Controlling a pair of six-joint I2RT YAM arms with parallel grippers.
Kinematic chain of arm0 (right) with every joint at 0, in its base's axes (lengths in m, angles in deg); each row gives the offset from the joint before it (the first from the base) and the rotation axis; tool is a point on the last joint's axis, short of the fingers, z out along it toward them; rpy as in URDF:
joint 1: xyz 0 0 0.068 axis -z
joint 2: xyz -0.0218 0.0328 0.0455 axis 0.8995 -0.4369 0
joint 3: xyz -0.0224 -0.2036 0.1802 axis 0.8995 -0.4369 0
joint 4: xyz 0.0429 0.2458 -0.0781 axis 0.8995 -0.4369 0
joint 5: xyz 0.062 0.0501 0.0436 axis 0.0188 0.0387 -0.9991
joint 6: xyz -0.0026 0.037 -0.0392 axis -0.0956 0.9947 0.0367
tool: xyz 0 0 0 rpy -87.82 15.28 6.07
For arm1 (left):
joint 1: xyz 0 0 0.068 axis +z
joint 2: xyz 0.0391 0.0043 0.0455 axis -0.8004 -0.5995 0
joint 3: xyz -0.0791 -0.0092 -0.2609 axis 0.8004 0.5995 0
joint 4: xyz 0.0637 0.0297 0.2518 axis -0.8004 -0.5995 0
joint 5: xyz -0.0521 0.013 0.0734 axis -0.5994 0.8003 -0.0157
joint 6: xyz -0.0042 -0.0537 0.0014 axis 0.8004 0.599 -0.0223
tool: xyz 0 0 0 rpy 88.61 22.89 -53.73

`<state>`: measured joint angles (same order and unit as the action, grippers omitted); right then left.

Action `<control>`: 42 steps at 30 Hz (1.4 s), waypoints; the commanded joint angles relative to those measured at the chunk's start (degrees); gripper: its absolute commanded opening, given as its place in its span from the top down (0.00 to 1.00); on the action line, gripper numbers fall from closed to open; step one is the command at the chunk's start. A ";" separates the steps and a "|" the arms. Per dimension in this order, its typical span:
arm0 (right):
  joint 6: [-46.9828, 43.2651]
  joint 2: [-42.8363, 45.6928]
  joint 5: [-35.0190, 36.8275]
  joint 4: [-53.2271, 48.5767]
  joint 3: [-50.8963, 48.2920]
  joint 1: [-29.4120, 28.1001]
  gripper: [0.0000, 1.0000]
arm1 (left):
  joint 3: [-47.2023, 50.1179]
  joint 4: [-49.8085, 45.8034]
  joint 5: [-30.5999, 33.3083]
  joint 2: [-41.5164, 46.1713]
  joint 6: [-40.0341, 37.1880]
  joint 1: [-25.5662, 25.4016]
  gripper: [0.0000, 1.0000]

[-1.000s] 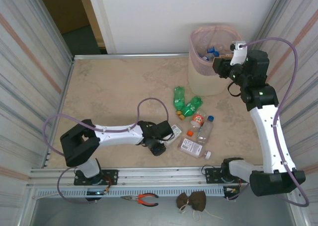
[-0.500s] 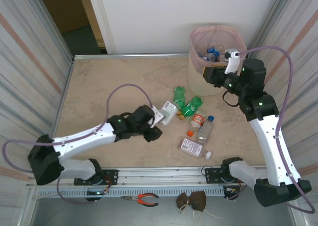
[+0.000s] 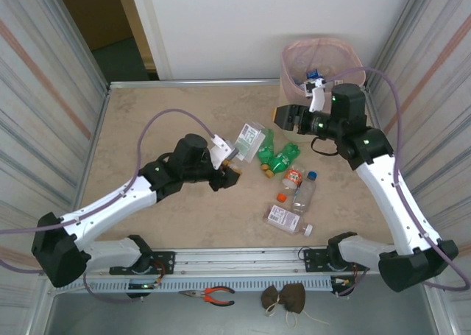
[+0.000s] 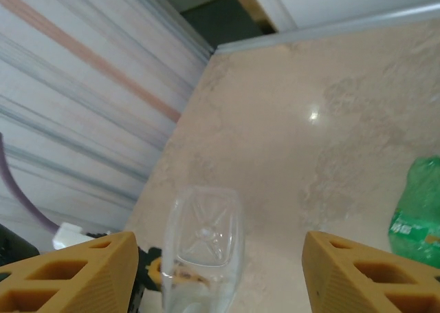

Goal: Put the plastic bottles in the bin

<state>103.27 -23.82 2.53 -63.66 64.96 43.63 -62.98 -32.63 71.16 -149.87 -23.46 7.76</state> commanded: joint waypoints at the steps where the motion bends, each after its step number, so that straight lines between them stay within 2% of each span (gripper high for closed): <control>1: 2.15 -0.66 -1.97 -0.70 2.28 -1.43 0.36 | -4.06 0.69 -1.91 -1.58 -3.59 0.23 0.64; 8: 3.18 -3.54 -1.58 -1.90 2.98 -2.99 0.33 | -5.17 3.07 -3.35 -3.75 -3.48 0.23 0.64; 16: 3.99 -3.84 -1.12 -1.55 3.24 -3.61 0.47 | -6.56 3.44 -2.87 -5.49 -3.80 0.23 0.64; 23: 3.55 -4.30 0.18 -2.52 3.63 -3.64 0.45 | -7.01 4.63 -3.09 -5.76 -3.87 0.21 0.64; 28: 3.38 -3.47 1.23 -1.75 3.40 -3.70 0.55 | -7.34 4.69 -3.10 -5.93 -3.85 0.23 0.63; 31: 3.20 -3.15 1.99 -1.51 3.42 -3.70 0.59 | -7.29 4.85 -2.66 -5.85 -3.54 0.23 0.54; 35: 2.59 -2.57 3.34 -0.86 3.91 -3.38 0.62 | -6.44 6.13 -2.30 -4.60 -3.17 0.23 0.36; 42: 2.32 -3.56 2.29 0.00 8.26 1.93 0.62 | -3.69 7.50 -1.24 -1.34 -2.47 0.23 0.28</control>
<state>106.20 -27.84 4.70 -65.69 69.40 43.23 -67.83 -26.83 69.43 -153.50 -26.34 7.80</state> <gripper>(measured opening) 0.429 0.713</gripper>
